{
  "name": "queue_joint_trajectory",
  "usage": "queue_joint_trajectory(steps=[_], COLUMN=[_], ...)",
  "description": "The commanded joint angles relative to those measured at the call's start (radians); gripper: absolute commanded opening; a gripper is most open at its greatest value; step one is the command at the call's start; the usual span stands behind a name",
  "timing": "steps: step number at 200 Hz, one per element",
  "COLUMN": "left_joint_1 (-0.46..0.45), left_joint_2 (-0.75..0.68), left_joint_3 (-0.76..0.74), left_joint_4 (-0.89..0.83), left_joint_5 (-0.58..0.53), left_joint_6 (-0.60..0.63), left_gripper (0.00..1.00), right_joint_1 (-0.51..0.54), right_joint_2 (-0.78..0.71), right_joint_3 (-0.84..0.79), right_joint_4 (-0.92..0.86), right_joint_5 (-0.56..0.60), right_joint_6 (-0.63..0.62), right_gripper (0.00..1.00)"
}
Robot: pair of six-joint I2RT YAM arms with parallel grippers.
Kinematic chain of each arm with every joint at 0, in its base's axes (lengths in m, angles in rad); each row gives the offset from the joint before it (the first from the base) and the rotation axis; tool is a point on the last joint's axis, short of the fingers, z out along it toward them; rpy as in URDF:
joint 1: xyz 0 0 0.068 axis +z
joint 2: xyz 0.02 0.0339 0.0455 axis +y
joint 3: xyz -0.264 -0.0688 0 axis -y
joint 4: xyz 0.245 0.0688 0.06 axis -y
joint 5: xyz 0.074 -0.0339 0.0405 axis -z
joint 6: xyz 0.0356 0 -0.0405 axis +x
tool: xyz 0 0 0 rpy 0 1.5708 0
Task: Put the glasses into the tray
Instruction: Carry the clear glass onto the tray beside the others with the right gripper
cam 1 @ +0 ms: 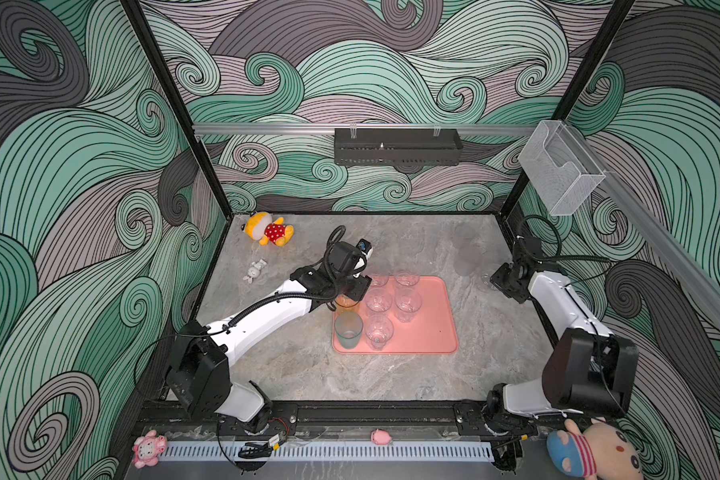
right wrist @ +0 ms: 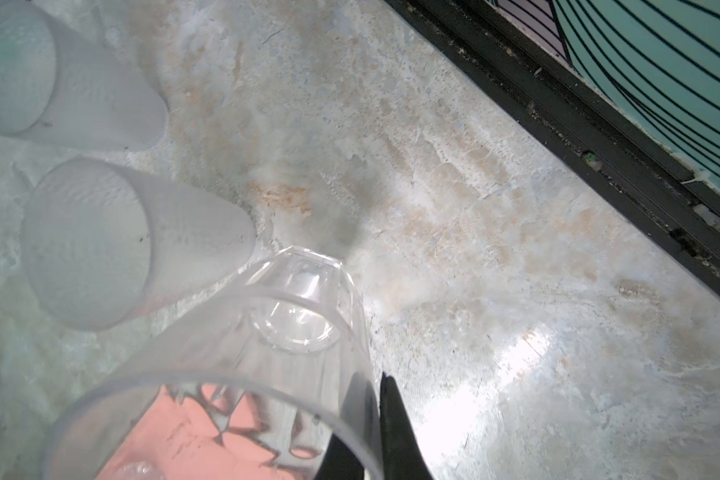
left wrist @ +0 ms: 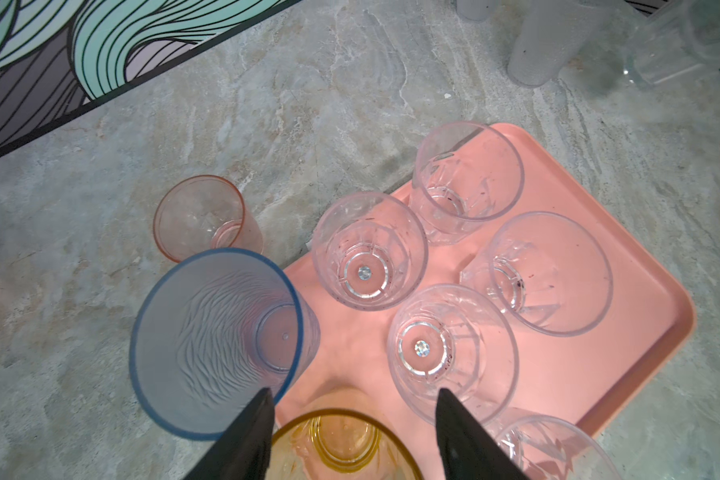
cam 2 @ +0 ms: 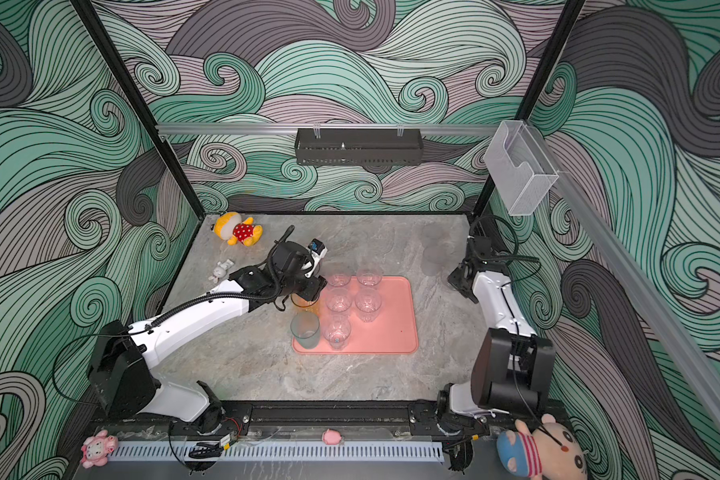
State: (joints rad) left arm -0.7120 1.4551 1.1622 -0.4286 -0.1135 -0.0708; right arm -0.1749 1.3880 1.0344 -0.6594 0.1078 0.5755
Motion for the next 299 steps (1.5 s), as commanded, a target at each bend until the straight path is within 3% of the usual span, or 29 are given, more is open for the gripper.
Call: queue_joint_trajectory(steps=[1, 31, 68, 161, 237, 299], left_joint_1=[0.003, 0.024, 0.087, 0.207, 0.226, 0.224], left_joint_2=[-0.049, -0.088, -0.159, -0.43, -0.435, -0.375], left_joint_3=[0.008, 0.05, 0.04, -0.203, -0.236, -0.238], left_joint_4=[-0.027, -0.102, -0.13, -0.041, -0.043, 0.007], left_joint_5=[-0.068, -0.147, -0.167, -0.239, -0.238, -0.131], left_joint_6=[0.0, -0.011, -0.037, -0.073, -0.166, -0.192], left_gripper=[0.65, 0.65, 0.65, 0.65, 0.64, 0.62], right_joint_1=[0.048, 0.148, 0.321, 0.652, 0.754, 0.809], right_joint_2=[-0.09, -0.189, -0.232, -0.244, -0.275, -0.261], right_joint_3=[-0.038, -0.082, -0.088, -0.071, -0.144, -0.186], right_joint_4=[-0.063, -0.12, -0.173, -0.263, -0.237, -0.195], right_joint_5=[-0.008, -0.009, -0.01, 0.087, 0.108, 0.114], right_joint_6=[-0.029, -0.024, -0.018, -0.036, -0.041, -0.043], right_gripper=[0.06, 0.05, 0.05, 0.06, 0.05, 0.05])
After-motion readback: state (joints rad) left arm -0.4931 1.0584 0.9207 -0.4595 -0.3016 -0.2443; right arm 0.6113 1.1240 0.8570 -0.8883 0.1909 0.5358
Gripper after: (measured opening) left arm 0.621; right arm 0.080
